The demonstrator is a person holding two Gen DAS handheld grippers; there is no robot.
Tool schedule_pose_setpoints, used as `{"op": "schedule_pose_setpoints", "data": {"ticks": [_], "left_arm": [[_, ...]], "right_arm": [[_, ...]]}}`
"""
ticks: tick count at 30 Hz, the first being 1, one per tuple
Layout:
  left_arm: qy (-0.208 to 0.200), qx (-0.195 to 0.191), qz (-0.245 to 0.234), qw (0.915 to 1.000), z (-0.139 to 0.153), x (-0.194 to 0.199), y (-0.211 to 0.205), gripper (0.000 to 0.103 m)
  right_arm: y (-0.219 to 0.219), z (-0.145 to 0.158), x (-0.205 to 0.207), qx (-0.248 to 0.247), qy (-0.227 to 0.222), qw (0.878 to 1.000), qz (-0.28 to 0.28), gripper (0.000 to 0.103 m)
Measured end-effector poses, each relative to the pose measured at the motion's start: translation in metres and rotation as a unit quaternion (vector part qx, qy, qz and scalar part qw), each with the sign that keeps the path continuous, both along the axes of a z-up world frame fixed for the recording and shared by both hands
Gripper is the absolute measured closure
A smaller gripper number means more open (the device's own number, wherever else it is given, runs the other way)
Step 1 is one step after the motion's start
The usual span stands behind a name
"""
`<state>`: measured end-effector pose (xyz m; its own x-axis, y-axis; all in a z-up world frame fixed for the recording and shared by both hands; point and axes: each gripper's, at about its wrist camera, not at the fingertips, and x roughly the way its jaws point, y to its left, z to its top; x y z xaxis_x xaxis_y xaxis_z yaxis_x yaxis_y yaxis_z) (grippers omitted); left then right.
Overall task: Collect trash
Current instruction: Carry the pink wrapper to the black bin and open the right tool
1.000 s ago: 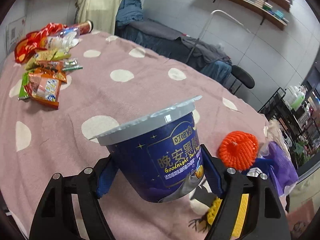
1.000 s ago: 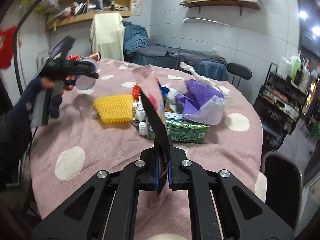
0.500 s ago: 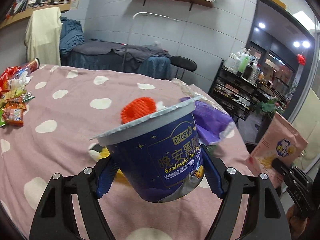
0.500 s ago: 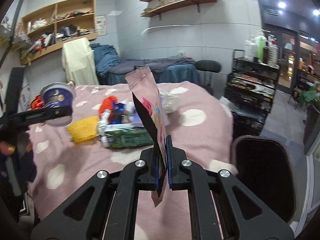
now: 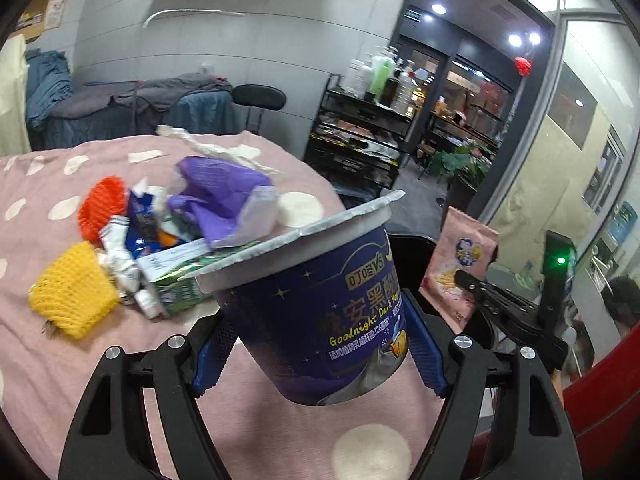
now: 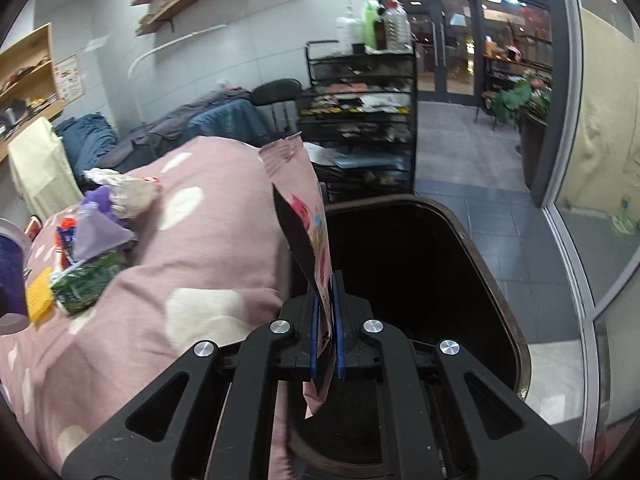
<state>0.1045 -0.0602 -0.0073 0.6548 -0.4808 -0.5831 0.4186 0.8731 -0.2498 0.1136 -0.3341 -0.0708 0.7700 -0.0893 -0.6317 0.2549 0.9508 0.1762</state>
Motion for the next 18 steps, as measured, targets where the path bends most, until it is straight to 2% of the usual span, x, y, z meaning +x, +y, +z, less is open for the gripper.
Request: {"op": "schedule_pose_setpoints", "data": {"ticks": [8, 18], "left_arm": [[0.001, 0.022, -0.045, 0.9987, -0.007, 0.003, -0.045, 0.027], [0.022, 0.035, -0.073, 0.9965, -0.018, 0.006, -0.074, 0.027]], "right_arm": [[-0.028, -0.036, 0.010, 0.026, 0.047, 0.998, -0.025, 0.095], [-0.043, -0.070, 0.025, 0.056, 0.096, 0.993, -0.040, 0.095]]}}
